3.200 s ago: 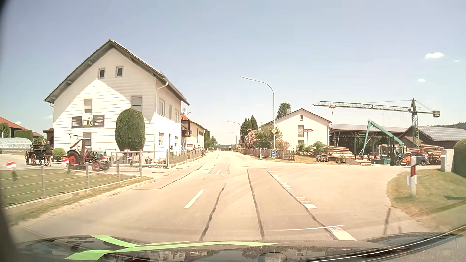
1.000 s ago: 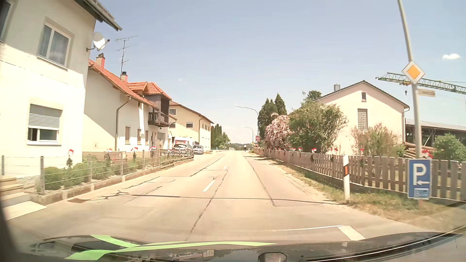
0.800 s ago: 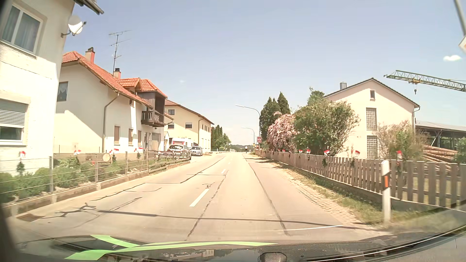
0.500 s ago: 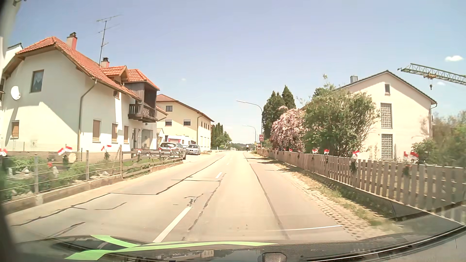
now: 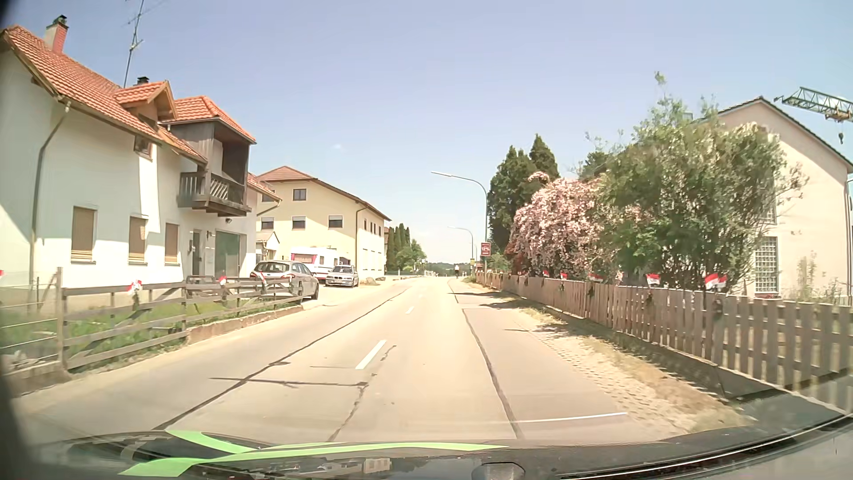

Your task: Follow the waypoints while adhering to traffic rules and regulations

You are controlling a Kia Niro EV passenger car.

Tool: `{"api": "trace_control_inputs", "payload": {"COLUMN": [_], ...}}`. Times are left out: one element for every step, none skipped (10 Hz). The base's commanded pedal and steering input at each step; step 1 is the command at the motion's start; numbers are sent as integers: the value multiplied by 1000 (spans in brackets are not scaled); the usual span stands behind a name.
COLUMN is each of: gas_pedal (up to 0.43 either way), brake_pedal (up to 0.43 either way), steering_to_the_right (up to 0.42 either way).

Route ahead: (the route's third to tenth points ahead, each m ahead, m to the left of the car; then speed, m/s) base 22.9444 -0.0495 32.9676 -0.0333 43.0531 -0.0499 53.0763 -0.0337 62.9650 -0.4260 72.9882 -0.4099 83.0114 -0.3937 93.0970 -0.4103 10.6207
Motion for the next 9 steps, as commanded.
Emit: {"api": "trace_control_inputs", "payload": {"gas_pedal": [118, 118, 130, 130, 130, 138, 157, 157, 169], "brake_pedal": [0, 0, 0, 0, 0, 0, 0, 0, 0], "steering_to_the_right": [-12, -13, -12, -10, -9, -6, -5, -5, -5]}}
